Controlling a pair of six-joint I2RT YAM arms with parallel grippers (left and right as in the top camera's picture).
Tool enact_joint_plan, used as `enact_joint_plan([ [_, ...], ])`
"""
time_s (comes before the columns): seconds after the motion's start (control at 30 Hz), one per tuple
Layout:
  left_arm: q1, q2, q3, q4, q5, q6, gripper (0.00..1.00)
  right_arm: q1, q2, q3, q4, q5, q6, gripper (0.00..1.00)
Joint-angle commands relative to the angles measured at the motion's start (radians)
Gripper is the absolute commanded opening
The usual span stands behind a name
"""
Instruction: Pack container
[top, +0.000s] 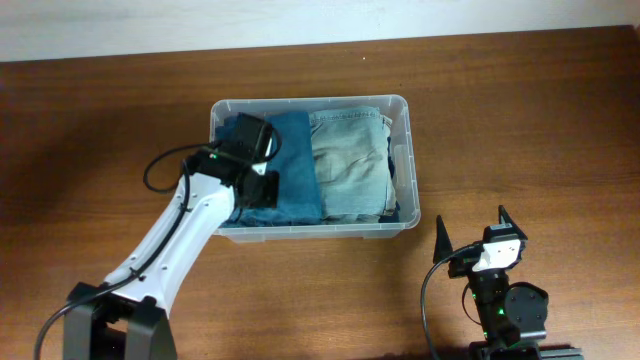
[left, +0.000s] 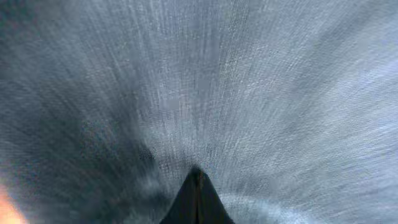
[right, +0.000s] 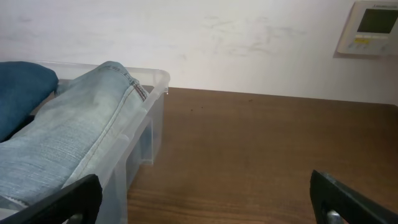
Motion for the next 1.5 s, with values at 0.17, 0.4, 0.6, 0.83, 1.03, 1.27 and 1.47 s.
enact_joint_plan([
  [0.17,-0.002,-0.005,0.163,0.055,-0.053,-0.01,0.01,-0.009,-0.009,-0.006,-0.001,-0.013,0.009,0.98],
  [0.4,-0.002,0.104,0.162,0.138,-0.076,-0.01,0.01,-0.009,-0.009,-0.006,-0.001,-0.013,0.009,0.98],
  [0.6,-0.001,0.245,0.162,0.187,-0.1,-0.01,0.0,-0.009,-0.009,-0.006,-0.001,-0.013,0.009,0.99],
  [0.83,-0.001,0.188,0.249,0.154,-0.09,-0.01,0.01,-0.009,-0.009,-0.006,-0.001,-0.013,0.009,0.98],
  [1.03,0.032,0.046,0.402,0.099,-0.106,-0.01,0.05,-0.009,-0.009,-0.006,-0.001,-0.013,0.009,0.98],
  [1.27,0.171,-0.092,0.41,0.064,-0.251,-0.01,0.82,-0.009,-0.009,-0.006,-0.001,-0.013,0.009,0.98],
  [1.47,0.283,-0.125,0.41,0.025,-0.274,-0.01,0.99,-0.009,-0.009,-0.006,-0.001,-0.013,0.009,0.98],
])
